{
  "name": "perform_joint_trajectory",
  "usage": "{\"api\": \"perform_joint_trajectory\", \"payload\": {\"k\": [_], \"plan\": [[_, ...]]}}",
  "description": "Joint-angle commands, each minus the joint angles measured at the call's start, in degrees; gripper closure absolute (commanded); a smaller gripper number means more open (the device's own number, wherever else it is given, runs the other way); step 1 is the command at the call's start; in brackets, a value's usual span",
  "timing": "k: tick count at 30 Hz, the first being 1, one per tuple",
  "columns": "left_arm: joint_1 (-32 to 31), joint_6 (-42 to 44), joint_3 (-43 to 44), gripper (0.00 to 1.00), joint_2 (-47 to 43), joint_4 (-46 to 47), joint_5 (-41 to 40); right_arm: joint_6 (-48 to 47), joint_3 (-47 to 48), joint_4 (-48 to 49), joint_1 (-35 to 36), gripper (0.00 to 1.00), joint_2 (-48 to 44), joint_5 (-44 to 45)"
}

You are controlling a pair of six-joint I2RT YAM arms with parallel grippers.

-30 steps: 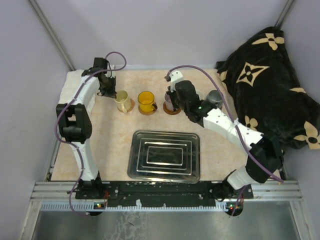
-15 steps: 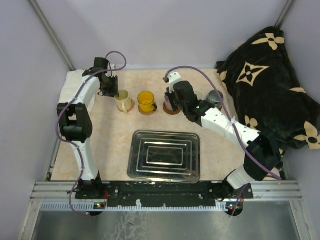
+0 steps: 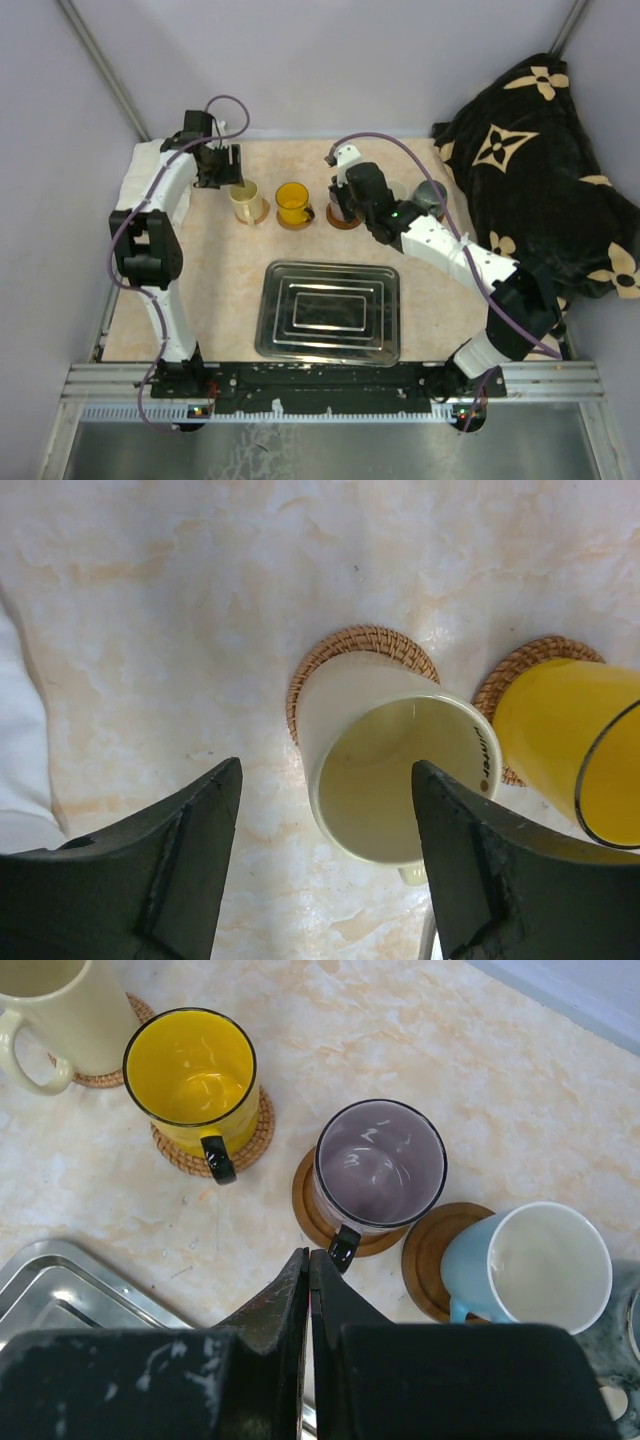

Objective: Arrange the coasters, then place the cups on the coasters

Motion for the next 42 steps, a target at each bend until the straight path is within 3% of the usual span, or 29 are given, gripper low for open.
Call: {"api": "perform_joint_trajectory", "payload": {"k": [1, 6, 11, 13, 14, 23, 28, 39, 42], "plan": [[-0.30, -1.33, 0.26, 0.24, -6.45, 2.97, -1.09, -0.39, 2.42, 3.81, -0.48, 0.96, -0.90, 0.90], [-0.26, -2.27, -2.49, 0.19, -11.31, 5.41, -3.01, -0.90, 1.94, 4.14, -1.84, 0.91, -1.34, 3.39], [-0.26, -3.20, -7.64, 0.17, -16.55, 8.21, -4.61, 4.37, 0.17, 4.75, -8.22, 0.85, -2.93, 0.33], [-0.33, -3.66, -11.33, 0.03, -19.08, 10.10, -5.04, 4.92, -1.21, 5.99, -10.82, 0.83, -3.89, 1.28], [-0.27, -4.12, -13.19, 0.01, -20.49, 11.21, -5.36, 5.07, -1.76, 6.22, -11.94, 0.81, -4.25, 2.13], [-0.17, -7.73, -25.88, 0.00, -31.59, 15.85, -11.29, 7.43, -6.46, 6.74, -26.28, 0.69, -10.78, 7.50], [-0.17, -9.06, -29.39, 0.00, -36.84, 14.24, -15.08, 6.26, -9.33, 7.93, -30.57, 0.53, -15.46, 12.54], [-0.17, -12.32, -35.62, 0.00, -45.34, 10.16, -25.75, 5.59, -13.44, 12.50, -37.88, 0.03, -17.16, 17.60], [-0.17, -12.97, -37.54, 0.00, -45.92, 11.26, -24.73, 6.09, -12.92, 12.62, -38.82, 0.01, -16.27, 18.45]]}}
